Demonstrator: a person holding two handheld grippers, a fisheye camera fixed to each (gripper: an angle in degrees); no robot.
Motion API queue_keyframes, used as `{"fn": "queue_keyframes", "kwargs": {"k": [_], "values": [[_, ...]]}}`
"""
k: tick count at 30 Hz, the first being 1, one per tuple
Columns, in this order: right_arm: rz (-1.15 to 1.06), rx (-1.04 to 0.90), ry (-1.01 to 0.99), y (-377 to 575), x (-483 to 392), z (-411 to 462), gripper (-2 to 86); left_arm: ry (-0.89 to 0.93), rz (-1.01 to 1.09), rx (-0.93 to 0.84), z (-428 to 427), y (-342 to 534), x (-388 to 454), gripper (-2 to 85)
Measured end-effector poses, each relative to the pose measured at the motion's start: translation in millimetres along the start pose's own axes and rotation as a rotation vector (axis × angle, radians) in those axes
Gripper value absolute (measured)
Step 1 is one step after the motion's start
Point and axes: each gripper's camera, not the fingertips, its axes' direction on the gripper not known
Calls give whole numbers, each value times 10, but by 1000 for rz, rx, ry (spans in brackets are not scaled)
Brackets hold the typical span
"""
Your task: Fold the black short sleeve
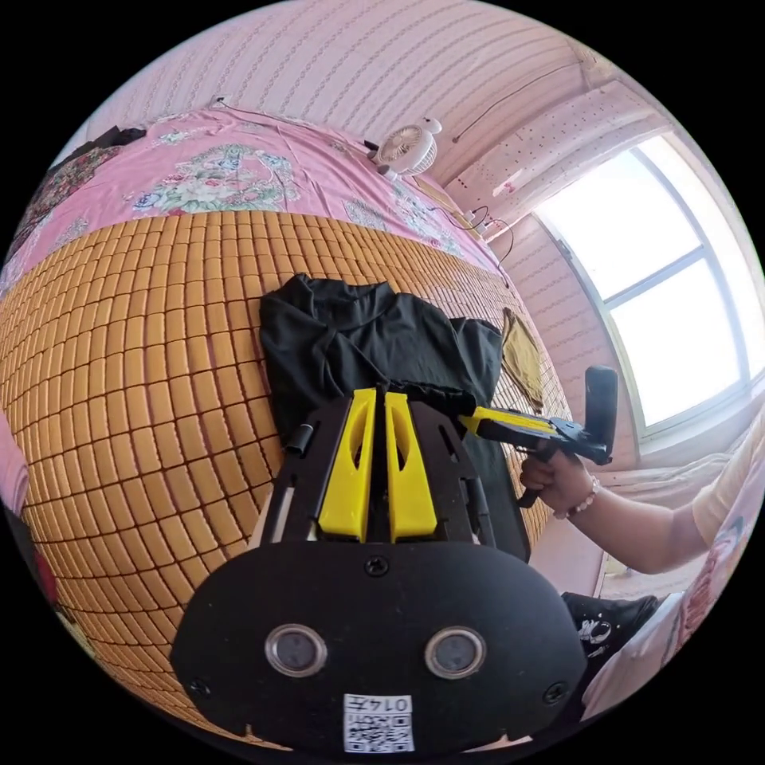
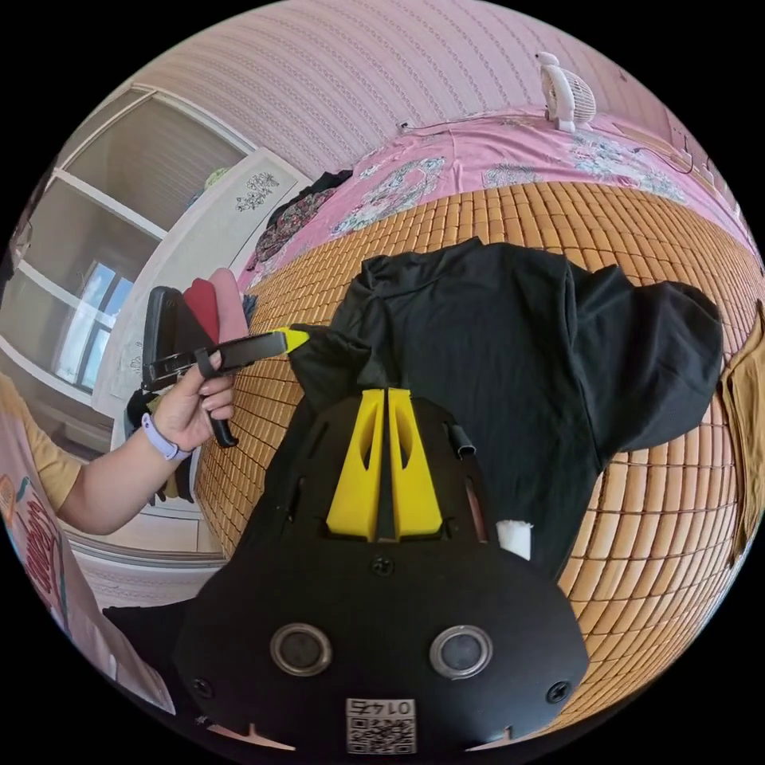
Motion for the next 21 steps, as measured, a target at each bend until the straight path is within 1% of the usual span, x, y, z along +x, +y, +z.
{"fn": "queue_keyframes", "kwargs": {"k": [3,4,6,8,10,12,14,15,17,18,21], "values": [[-82,99,-27,-312,-274,-60,2,-14,-22,93,-443,264,-14,-7],[-147,129,-61,-511,-477,-30,2,-23,-30,112,-537,322,-17,-7],[-253,157,-137,-847,-861,86,2,-61,-82,207,-930,565,-49,-8],[-397,150,-276,-1259,-1503,369,2,-98,-133,298,-1220,746,-94,-8],[-504,73,-351,-1480,-2026,701,2,-155,-198,380,-1464,921,-170,-8],[-582,4,-359,-1576,-2457,1080,2,-250,-285,445,-1651,1153,-338,-7],[-623,-108,-310,-1583,-2823,1595,2,-301,-374,423,-1660,1310,-531,-6],[-626,-139,-302,-1572,-2880,1710,2,-320,-432,403,-1619,1413,-673,-6],[-633,-231,-254,-1489,-3025,2052,1,-300,-517,381,-1539,1546,-888,-6],[-641,-245,-244,-1461,-3051,2111,1,-269,-574,371,-1494,1616,-1015,-6],[-666,-291,-208,-1369,-3133,2329,1,-225,-633,376,-1428,1714,-1191,-5]]}}
